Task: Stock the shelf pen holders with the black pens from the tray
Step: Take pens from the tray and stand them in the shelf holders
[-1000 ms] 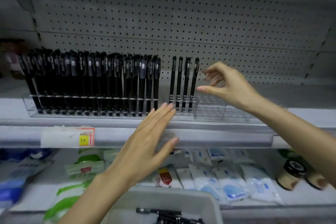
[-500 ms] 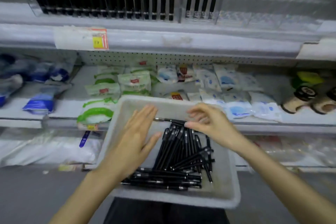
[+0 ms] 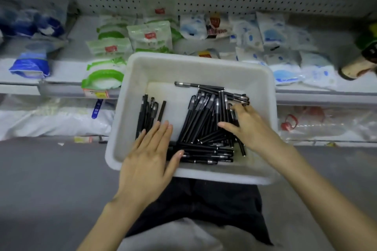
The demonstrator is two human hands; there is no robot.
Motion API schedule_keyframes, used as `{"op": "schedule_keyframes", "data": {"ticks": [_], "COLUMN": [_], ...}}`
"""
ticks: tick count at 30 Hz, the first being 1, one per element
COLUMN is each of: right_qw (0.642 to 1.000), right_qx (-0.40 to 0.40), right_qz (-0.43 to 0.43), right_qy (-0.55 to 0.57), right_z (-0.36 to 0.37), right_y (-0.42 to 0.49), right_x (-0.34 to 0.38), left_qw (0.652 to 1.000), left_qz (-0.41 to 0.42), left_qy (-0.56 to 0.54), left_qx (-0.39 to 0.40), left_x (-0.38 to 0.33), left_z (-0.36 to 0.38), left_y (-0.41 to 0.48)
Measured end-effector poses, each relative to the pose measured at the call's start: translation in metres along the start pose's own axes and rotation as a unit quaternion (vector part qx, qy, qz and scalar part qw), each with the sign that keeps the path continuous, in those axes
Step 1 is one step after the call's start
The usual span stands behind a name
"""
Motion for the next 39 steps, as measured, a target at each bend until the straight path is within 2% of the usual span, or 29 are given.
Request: {"op": "schedule_keyframes", "data": {"ticks": [6,12,17,24,36,39], "right_qw": [0.999,0.999,1.000,0.995,0.991,0.993], "right_qx": [0.016,-0.017,0.008,0.102,0.116,0.087], "right_qz": [0.044,0.031,0.009,-0.005,-0.003,-0.019], "right_qy": [0.000,-0.029,-0.007,-0.016,0.068,0.072], "right_z": [0.011,0.015,0.016,0.021,0.026,0.023], "right_y": [-0.011,-0.007,0.002,0.013,0.018,0.018], "right_x": [0.001,-0.001,-0.005,-0.014,-0.025,-0.024], "left_qw": [0.998,0.993,0.990,0.988,0.991,0.992], "left_qz": [-0.045,-0.101,-0.123,-0.137,-0.114,-0.104], "left_qy": [0.033,0.039,0.049,0.043,0.036,0.022], "left_qx": [-0.024,-0.040,-0.054,-0.064,-0.066,-0.070], "left_x": [0.002,0.003,0.002,-0.003,-0.008,-0.009], "left_z": [0.002,0.007,0.007,0.011,0.014,0.013], "left_y": [0.001,0.001,0.003,0.012,0.029,0.030]}}
Point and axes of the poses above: each hand's wrist, its own y-axis towards the middle knuckle, its own z-axis out of the palm, x = y × z, the point moved 5 cm from there along y, towards the middle knuckle, and after that the axes turned 12 degrees about -x, right-handed, at the moved point
